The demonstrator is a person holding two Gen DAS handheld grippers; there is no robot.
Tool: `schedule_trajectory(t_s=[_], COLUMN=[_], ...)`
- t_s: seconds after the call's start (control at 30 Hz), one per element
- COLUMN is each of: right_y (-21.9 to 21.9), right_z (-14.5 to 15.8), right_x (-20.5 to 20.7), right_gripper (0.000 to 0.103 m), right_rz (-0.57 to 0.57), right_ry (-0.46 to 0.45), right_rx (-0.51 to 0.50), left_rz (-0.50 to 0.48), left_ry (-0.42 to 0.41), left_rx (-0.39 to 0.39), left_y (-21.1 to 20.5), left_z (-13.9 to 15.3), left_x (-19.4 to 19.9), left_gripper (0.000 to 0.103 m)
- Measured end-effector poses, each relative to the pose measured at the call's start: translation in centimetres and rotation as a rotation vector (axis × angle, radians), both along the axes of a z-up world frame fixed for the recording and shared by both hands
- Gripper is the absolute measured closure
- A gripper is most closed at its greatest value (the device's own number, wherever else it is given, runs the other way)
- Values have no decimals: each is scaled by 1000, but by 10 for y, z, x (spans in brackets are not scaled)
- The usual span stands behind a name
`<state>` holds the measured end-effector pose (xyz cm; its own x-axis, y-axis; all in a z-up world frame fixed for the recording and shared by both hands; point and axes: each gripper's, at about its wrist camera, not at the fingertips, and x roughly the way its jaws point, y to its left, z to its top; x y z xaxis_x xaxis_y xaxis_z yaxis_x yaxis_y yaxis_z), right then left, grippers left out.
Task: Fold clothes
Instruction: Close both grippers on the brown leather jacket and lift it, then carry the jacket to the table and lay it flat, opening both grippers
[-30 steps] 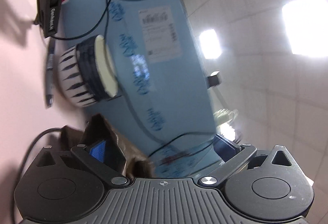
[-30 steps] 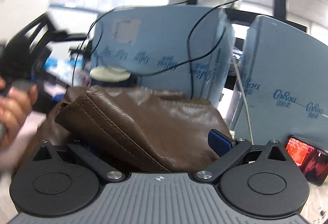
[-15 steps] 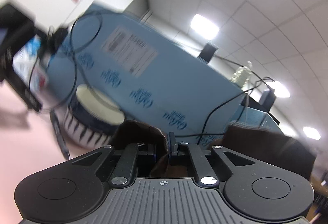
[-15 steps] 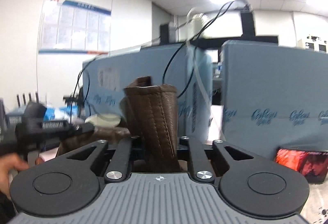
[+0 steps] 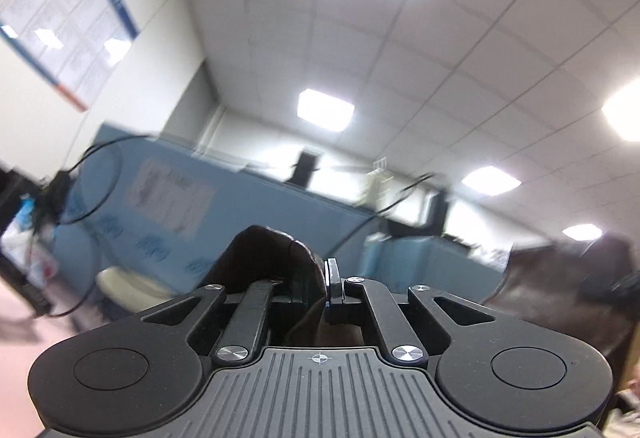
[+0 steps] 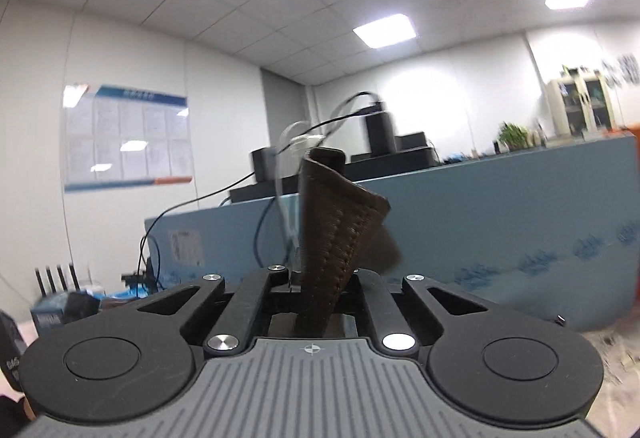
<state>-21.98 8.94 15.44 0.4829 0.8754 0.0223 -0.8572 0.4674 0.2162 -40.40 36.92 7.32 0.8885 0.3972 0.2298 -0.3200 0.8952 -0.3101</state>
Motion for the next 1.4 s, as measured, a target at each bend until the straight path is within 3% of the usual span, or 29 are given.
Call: schedule_trajectory(t_s=[0.13,0.27,0.47,0.63,0.8,1.0,1.07,1.2,1.23,1.27,1.3,1.33,1.37,1.4], right_y=[-38,-76,-145,-213,-276,-331,-336,-344,-346,-346,-346,-344,-341,-338], right_z=[-1,-3,-2,-13,-46,-103,-119,-135,-139,-138,-135,-132,-128,-124], right_x=[17,33,73,111,138,159,164,168,169,167,164,160,156,152], right_gripper=[99,99,99,99,99,98,94,73,62,57,49,38,32,24], right_rz=[-32,-65,-202,-365,-497,-588,-611,-659,-672,-692,-714,-743,-775,-806], right_ry=[39,74,112,149,234,389,447,538,560,552,535,498,455,411], right_rx=[24,49,101,125,55,-74,-113,-158,-169,-172,-172,-177,-183,-189], left_rz=[-65,-106,-191,-343,-499,-573,-549,-520,-512,-504,-502,-503,-505,-507], left_ry=[-16,-42,-68,-35,156,429,496,556,561,565,561,553,548,543], left_rx=[-17,35,83,53,13,-165,-167,-169,-163,-154,-149,-146,-151,-161], left_y=[-25,-58,-96,-132,-160,-163,-163,-160,-160,-160,-160,-160,-158,-155], left_z=[18,44,74,63,21,-26,-39,-48,-47,-46,-45,-43,-43,-42], left_x=[11,33,104,156,175,193,204,221,223,225,225,225,227,231], left_gripper=[99,99,99,99,99,97,94,93,88,83,66,40,30,28])
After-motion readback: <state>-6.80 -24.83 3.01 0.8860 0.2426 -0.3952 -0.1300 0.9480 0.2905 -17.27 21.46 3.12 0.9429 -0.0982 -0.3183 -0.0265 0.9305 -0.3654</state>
